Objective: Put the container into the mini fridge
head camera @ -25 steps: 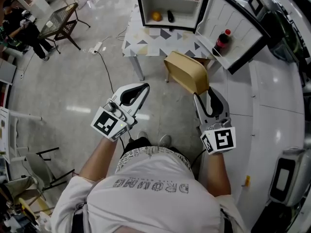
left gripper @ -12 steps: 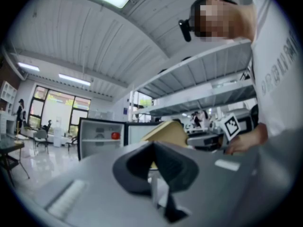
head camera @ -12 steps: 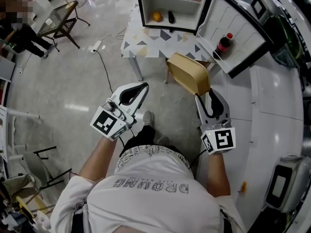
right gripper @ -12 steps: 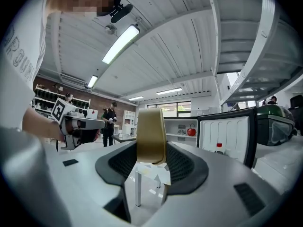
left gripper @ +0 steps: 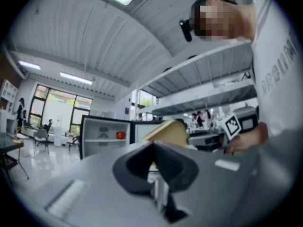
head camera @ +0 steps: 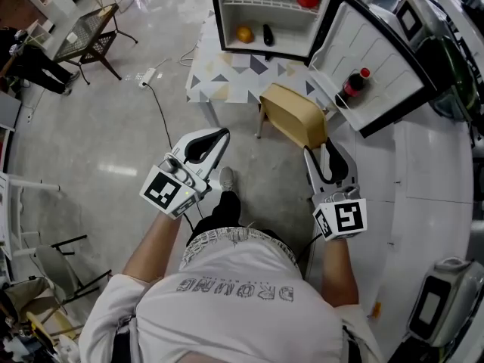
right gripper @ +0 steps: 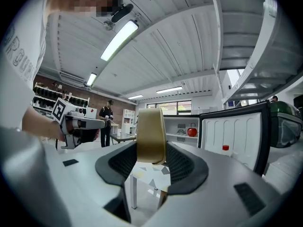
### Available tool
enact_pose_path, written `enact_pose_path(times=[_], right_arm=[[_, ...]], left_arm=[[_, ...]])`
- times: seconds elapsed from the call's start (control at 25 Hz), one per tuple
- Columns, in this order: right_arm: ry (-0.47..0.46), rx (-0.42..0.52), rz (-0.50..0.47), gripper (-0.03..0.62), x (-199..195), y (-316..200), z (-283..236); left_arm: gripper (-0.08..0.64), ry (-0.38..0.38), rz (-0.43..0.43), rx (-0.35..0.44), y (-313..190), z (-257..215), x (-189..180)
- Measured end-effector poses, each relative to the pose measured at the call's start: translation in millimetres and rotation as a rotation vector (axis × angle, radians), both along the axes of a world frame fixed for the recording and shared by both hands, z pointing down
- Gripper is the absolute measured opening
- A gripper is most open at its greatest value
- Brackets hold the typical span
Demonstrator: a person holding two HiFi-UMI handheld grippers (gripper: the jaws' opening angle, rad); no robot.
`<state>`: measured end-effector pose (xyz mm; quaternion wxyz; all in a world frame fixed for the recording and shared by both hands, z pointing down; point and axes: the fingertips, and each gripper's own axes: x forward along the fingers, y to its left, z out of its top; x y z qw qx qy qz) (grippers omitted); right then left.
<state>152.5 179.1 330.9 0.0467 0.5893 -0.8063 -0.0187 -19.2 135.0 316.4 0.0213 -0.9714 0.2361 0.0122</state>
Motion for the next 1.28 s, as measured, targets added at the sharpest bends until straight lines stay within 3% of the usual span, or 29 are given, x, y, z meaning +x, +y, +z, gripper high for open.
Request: enact_pose_path(times=[0.76,1.28], right_arm=[[0.069,-0.040,0.060,0.189,-1.2,-197.5,10.7],[0.215,-0.025,0.107,0.189,-20.5,-305.1,-8.9]], left_arm=[[0.006,0.001,0.024,-0.060,-207.4,21.9,-11.6],[0.006,0.038,0.076,-0.075,-320.8,10.4,-22.7]])
